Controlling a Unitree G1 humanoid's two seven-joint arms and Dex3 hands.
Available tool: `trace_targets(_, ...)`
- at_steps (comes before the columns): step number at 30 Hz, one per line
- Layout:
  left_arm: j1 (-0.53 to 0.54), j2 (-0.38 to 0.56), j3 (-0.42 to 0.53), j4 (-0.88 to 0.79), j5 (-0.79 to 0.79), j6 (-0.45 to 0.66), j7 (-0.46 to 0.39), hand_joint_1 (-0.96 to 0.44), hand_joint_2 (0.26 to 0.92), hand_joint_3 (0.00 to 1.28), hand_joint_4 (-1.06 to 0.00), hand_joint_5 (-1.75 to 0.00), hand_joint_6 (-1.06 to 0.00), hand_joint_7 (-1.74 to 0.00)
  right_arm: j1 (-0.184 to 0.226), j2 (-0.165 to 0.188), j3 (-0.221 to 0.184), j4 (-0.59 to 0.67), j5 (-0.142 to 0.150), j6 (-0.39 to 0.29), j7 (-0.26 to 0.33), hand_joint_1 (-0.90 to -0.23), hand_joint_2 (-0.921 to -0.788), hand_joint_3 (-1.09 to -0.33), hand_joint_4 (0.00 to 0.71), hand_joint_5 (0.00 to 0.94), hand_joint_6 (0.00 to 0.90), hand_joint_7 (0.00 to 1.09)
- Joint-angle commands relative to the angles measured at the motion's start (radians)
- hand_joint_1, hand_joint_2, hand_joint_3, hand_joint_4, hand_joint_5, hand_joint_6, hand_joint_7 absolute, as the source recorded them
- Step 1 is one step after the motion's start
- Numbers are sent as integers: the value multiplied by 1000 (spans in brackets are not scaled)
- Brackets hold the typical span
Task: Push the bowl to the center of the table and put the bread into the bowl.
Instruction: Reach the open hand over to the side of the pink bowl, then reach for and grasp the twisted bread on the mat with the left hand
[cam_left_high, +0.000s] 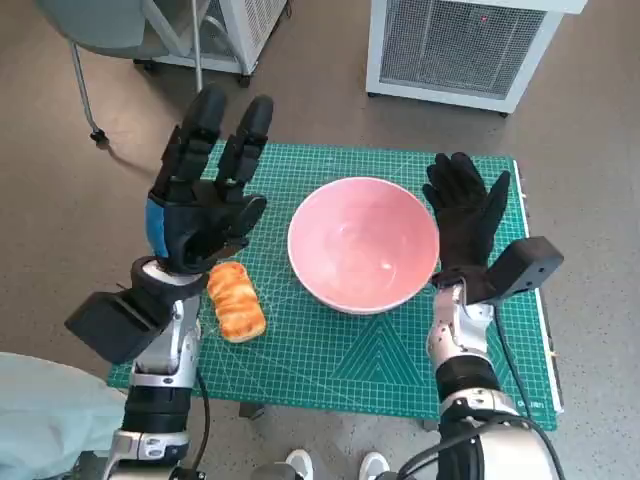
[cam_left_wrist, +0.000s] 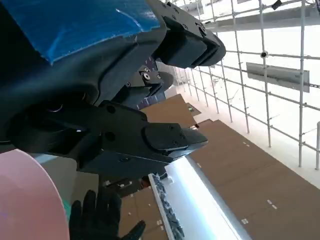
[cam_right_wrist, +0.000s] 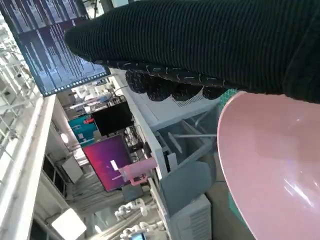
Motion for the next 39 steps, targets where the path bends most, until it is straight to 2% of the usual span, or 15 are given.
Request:
trace_targets(1,21,42,23,-22,-9,-10,-14,-26,921,252,-302,0,-440,-3,5,-31,20,-42,-37,-30,-32,-459,-921,-839,260,0,104,453)
trace_targets(4,26,75,39,-29,-10,-12,-27,-41,921,250,-301,0,-438,-2,18,-45,42,-93,-66,-71,-53,-459,-921,-846,249,1,101,452)
trace_targets(6,28,122,55,-30,9,-20,-38,-47,921,249,-301,0,-437,-1,43,-58,66,-168,-105,-127,-66,-464,-921,-848,250,3,100,454)
trace_targets(9,30,179,68,-24,39,-37,-49,-46,921,216,-317,-6,-451,-9,75,-68,91,-258,-138,-174,-77,-501,-921,-816,279,12,83,549)
trace_targets(13,18,307,86,13,116,-93,-79,-92,921,236,-293,-2,-420,-3,133,-84,127,-432,-174,-218,-68,-500,-921,-823,283,7,34,626)
trace_targets(17,1,415,82,56,150,-115,-126,-138,921,169,-261,-2,-396,-1,194,-93,164,-605,-176,-209,-41,-512,-921,-820,286,6,8,683)
trace_targets(20,-11,488,70,81,169,-126,-165,-160,921,104,-244,-2,-379,0,235,-102,193,-720,-165,-184,-18,-519,-921,-819,286,6,2,700)
trace_targets(26,-17,607,40,101,217,-121,-237,-190,904,20,-206,0,-384,-7,293,-109,229,-868,-144,-131,4,-529,-921,-809,291,9,-1,724)
trace_targets(31,-9,680,2,72,227,-85,-320,-216,898,6,-169,0,-376,-2,319,-114,239,-927,-156,-106,-1,-537,-921,-799,298,12,-1,716)
trace_targets(39,-17,766,-82,52,321,-121,-406,-205,900,4,-127,0,-334,0,336,-108,245,-965,-168,-73,-18,-540,-921,-796,298,13,-1,710)
